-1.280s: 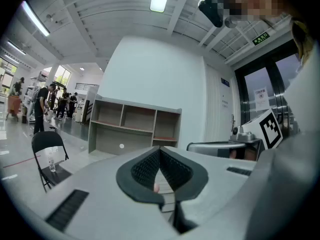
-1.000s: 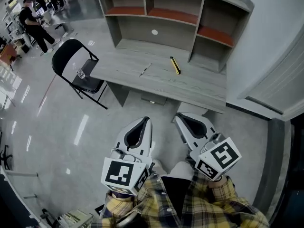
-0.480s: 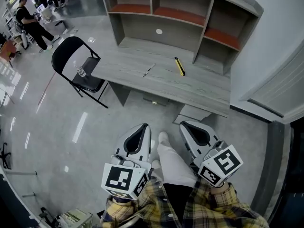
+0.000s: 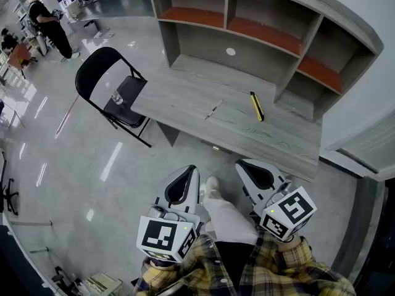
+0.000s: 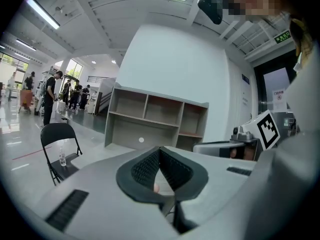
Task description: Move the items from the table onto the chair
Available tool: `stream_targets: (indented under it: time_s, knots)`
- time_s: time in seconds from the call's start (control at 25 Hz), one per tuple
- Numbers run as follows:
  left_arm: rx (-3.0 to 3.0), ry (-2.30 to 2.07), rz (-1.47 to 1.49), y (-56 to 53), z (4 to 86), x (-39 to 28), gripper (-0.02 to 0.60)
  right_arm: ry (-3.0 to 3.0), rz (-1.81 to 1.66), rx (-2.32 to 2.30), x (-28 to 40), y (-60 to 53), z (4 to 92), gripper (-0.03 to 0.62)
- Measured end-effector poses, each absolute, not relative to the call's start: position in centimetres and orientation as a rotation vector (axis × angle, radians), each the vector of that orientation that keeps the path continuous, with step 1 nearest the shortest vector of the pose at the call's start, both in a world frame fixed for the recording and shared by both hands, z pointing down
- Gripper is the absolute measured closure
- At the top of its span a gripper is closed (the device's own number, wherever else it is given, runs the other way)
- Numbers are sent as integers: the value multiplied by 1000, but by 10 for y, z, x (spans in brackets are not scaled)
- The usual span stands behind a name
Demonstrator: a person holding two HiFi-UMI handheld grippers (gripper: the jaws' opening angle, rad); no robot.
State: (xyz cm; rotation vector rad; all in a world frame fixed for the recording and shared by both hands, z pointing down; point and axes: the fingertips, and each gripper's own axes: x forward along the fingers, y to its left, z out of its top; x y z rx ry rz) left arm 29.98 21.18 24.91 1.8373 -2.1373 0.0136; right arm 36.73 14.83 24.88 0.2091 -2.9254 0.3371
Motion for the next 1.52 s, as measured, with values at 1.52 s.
stream_targets:
  time_s: [1.52]
  knots:
    - [2300, -1638, 167, -62, 259, 55, 577, -2811, 461, 922, 151, -79, 267, 577]
